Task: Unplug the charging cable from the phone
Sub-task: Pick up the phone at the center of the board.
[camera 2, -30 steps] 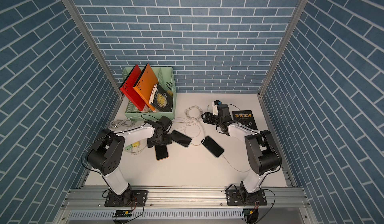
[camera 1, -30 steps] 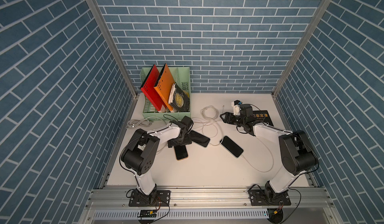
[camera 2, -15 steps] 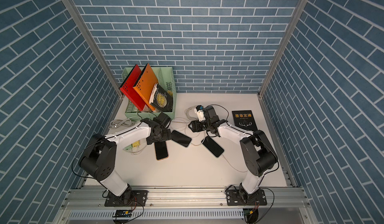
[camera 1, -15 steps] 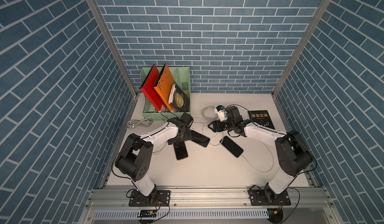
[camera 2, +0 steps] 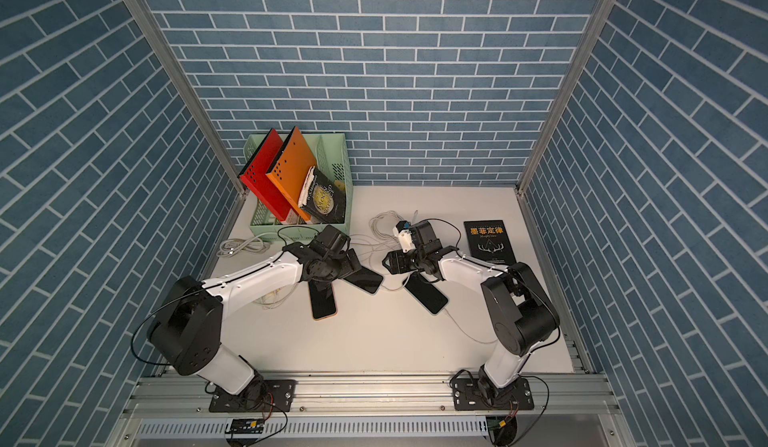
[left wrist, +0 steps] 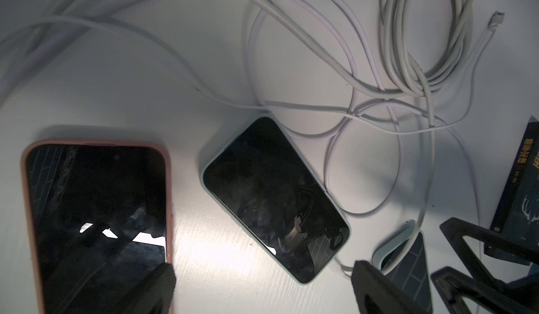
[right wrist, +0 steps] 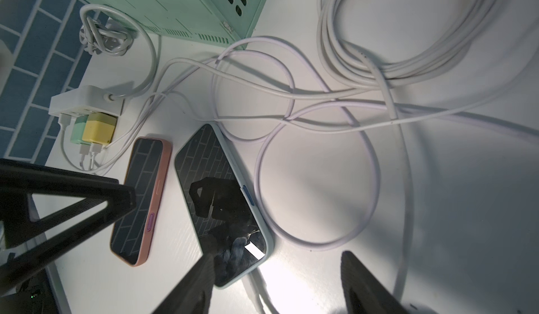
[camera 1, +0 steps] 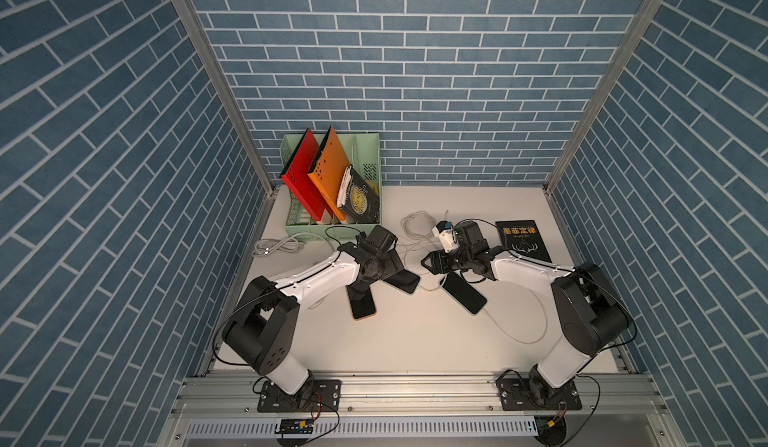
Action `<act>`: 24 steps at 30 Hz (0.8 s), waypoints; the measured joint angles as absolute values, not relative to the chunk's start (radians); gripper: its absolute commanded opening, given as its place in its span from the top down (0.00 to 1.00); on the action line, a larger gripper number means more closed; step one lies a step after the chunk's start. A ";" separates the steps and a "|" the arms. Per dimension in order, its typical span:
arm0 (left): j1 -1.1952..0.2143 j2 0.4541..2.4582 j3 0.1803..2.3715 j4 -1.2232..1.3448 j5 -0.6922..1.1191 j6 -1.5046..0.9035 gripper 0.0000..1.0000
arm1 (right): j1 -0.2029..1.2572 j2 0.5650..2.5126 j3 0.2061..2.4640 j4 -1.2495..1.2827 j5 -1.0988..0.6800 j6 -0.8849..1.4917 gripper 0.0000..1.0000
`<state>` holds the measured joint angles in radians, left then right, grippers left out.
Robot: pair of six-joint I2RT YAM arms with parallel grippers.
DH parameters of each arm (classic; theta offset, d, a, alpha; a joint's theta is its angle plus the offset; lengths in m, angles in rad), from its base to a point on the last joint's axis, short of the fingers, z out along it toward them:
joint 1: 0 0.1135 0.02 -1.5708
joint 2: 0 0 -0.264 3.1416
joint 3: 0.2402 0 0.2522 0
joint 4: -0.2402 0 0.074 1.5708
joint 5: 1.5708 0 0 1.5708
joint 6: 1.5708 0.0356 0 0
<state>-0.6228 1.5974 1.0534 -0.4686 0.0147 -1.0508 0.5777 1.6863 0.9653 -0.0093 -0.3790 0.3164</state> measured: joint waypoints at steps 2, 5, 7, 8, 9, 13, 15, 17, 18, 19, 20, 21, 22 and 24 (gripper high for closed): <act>-0.632 1.599 1.039 -0.443 0.022 -1.086 0.00 | 0.579 1.686 0.953 -0.004 -0.395 0.316 0.31; -0.643 1.599 1.016 -0.404 0.029 -1.135 0.00 | 0.584 1.686 0.930 0.002 -0.416 0.316 0.31; -0.649 1.599 0.992 -0.371 0.033 -1.176 0.00 | 0.592 1.686 0.906 0.007 -0.432 0.316 0.32; -0.651 1.599 0.981 -0.360 0.033 -1.191 0.00 | 0.596 1.686 0.896 0.008 -0.436 0.316 0.32; -0.651 1.599 0.972 -0.351 0.035 -1.206 0.00 | 0.601 1.686 0.885 0.008 -0.442 0.316 0.32; -0.653 1.601 0.961 -0.321 0.036 -1.248 0.00 | 0.629 1.686 0.852 0.008 -0.457 0.315 0.32; -0.653 1.606 0.960 -0.306 0.036 -1.262 0.00 | 0.647 1.686 0.839 0.009 -0.464 0.315 0.32; -0.653 1.617 0.960 -0.291 0.036 -1.272 0.00 | 0.666 1.686 0.831 0.008 -0.468 0.314 0.32; -0.653 1.625 0.960 -0.285 0.036 -1.277 0.00 | 0.675 1.686 0.830 0.008 -0.469 0.313 0.32; -0.653 1.632 0.960 -0.278 0.035 -1.282 0.00 | 0.685 1.686 0.830 0.008 -0.471 0.313 0.32; -0.653 1.639 0.960 -0.274 0.035 -1.286 0.00 | 0.693 1.686 0.830 0.009 -0.474 0.313 0.32; -0.653 1.646 0.960 -0.270 0.035 -1.288 0.00 | 0.701 1.686 0.830 0.009 -0.476 0.311 0.32; -0.653 1.652 0.960 -0.268 0.036 -1.291 0.00 | 0.709 1.686 0.830 0.010 -0.482 0.308 0.32; -0.653 1.662 0.960 -0.266 0.036 -1.296 0.00 | 0.723 1.686 0.829 0.011 -0.496 0.305 0.32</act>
